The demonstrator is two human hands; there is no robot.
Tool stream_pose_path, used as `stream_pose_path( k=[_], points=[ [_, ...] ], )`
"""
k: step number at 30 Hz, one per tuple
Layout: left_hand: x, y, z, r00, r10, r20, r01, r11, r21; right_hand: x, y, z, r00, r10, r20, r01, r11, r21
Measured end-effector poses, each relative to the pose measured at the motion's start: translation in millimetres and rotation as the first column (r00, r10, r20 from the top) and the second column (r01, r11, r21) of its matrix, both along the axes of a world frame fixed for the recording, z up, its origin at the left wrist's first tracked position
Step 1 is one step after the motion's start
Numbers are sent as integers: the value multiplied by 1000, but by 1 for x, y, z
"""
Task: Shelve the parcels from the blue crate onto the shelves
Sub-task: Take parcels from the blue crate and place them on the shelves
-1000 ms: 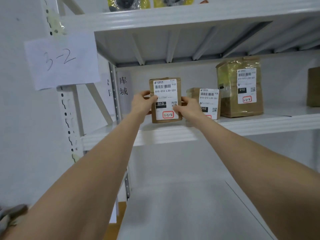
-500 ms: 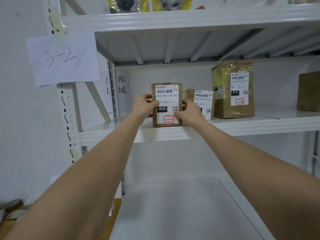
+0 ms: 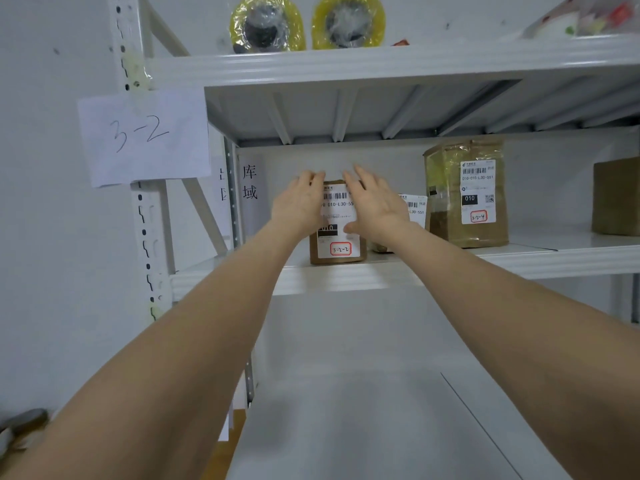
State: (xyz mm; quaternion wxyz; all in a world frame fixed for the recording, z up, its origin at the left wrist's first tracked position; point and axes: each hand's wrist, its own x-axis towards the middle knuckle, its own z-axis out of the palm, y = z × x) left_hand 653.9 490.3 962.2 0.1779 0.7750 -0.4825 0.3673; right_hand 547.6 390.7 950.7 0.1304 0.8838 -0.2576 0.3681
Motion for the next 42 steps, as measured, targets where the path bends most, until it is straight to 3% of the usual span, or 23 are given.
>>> stream_pose_path(
  k=[9,18,42],
  points=[
    [10,-16,-12,989,41,141,-32,997,-68,12,-5,-7,996,13,86,-15,1000,20],
    [26,-35,-17,998,-25,52,29,997,-75,31,-22,-9,994,7,106,-12,999,51],
    [61,-71,-18,998,-66,-10,65,993,-95,74,-61,-12,992,-12,129,3,998,69]
  ],
)
